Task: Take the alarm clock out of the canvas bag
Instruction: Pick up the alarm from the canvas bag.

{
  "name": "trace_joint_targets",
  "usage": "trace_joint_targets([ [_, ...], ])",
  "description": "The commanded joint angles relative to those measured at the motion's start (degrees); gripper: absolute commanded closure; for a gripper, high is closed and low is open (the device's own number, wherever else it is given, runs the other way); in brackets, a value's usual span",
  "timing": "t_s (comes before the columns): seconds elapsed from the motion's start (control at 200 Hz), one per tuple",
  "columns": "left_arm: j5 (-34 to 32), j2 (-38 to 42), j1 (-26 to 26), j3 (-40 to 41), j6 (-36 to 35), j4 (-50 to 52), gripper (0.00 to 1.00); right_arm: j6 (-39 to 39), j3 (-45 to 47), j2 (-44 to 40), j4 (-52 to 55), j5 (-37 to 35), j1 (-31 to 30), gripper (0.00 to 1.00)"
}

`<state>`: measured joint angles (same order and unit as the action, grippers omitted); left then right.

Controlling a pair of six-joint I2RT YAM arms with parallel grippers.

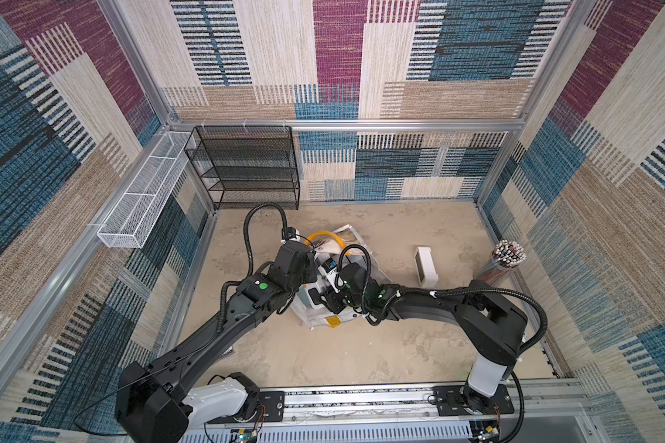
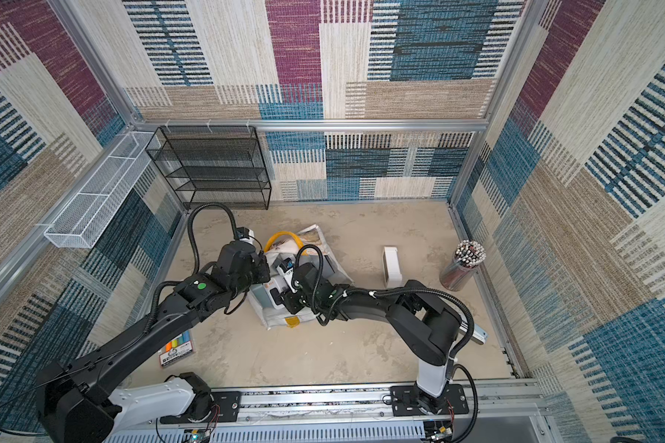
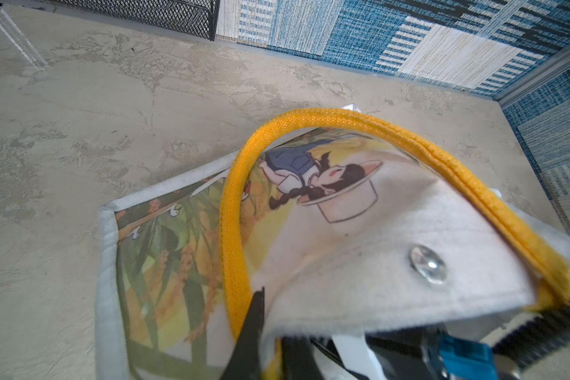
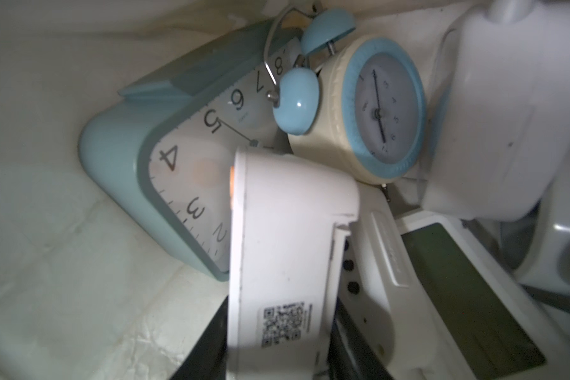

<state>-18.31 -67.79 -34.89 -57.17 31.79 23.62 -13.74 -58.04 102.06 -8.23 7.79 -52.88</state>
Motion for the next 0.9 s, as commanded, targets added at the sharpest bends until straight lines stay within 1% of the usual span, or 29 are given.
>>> trace_joint_targets([
  [0.0, -2.4, 0.3, 0.1, 0.1, 1.2, 0.8, 1.0, -1.1, 0.4, -1.6, -1.3, 0.6, -0.2, 0.67],
  [0.301, -3.0, 0.1, 0.1, 0.3, 1.3, 1.3, 1.0, -1.1, 2.6, -5.1, -0.9, -1.5, -0.2, 0.68],
  [0.636, -3.2, 0.0, 0.1, 1.0, 1.9, 1.8, 1.0, -1.0, 11.3, -13.0, -6.9, -4.1, -0.2, 0.68],
  [0.891, -3.4, 0.4, 0.1, 1.4, 2.1, 2.0, 1.0, -0.8, 16.1, -18.7, -8.8, -5.9, -0.2, 0.68],
])
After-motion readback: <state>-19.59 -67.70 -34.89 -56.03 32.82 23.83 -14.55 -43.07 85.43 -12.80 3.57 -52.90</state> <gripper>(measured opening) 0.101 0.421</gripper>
